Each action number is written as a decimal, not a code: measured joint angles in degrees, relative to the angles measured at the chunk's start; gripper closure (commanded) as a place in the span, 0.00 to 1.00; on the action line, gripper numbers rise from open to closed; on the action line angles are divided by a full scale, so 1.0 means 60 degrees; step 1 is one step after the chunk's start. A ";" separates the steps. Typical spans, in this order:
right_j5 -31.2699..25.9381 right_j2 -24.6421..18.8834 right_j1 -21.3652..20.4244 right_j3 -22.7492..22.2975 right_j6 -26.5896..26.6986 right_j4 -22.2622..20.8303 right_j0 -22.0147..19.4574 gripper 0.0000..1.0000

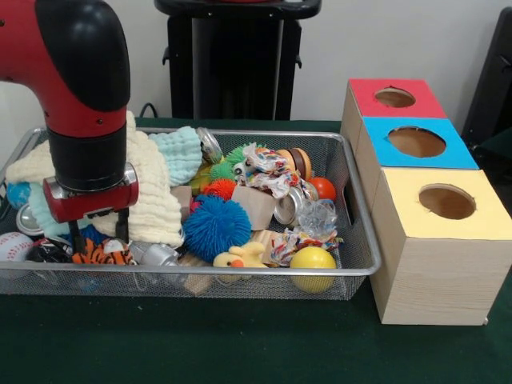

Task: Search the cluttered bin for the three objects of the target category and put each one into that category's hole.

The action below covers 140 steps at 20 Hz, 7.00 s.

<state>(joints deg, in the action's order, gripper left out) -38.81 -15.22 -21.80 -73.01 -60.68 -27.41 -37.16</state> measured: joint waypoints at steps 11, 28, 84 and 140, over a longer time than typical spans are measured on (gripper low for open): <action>0.0912 -0.0238 -0.0066 -0.0340 0.0000 -0.0119 -0.0270 0.00; 0.1148 -0.0752 -0.0075 -0.0636 0.0000 -0.0127 -0.0793 0.00; -0.1802 0.0245 -0.1344 -0.0520 -0.0006 0.1739 0.1428 1.00; -0.1466 0.3519 -0.3549 -0.5607 -0.3206 0.5533 0.3712 1.00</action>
<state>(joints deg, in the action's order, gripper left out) -47.61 5.89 -43.09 -106.66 -79.91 5.79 -14.89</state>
